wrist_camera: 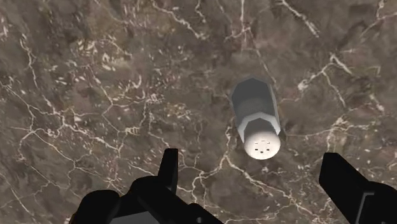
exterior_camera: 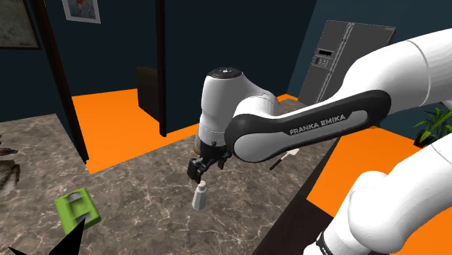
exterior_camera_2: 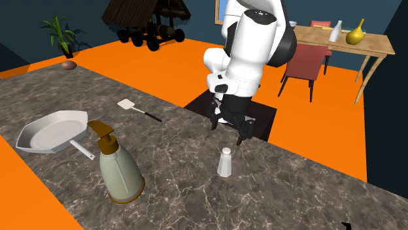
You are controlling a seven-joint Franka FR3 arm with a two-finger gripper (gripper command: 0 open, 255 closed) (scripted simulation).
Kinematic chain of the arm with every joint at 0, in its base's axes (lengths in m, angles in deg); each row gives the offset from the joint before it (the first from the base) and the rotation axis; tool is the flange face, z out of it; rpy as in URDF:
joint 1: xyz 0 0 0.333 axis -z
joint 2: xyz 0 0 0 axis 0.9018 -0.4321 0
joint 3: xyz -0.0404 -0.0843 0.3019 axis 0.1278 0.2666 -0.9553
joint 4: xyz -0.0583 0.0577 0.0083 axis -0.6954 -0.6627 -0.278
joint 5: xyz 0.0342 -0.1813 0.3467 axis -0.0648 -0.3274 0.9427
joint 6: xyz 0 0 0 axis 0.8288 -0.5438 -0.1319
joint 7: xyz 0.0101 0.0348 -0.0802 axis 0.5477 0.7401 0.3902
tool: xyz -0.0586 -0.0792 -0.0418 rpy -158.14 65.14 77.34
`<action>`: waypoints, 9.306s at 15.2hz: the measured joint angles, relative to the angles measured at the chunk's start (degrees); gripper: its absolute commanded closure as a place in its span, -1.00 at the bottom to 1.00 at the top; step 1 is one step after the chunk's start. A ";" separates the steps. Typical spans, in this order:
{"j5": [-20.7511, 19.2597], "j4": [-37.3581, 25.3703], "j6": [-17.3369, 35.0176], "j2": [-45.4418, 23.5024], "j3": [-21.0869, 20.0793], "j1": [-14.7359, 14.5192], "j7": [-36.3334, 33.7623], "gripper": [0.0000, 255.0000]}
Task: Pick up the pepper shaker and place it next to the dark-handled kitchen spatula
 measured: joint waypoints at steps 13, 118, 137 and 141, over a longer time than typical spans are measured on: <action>-3.88 1.78 8.60 -8.36 -2.71 1.09 -5.61 -1.00; 3.74 -37.74 -13.32 -21.60 62.35 22.98 84.38 1.00; 8.45 -30.65 -1.37 -27.73 62.35 24.52 88.52 1.00; 9.23 -28.48 1.45 -28.56 62.15 24.66 89.13 1.00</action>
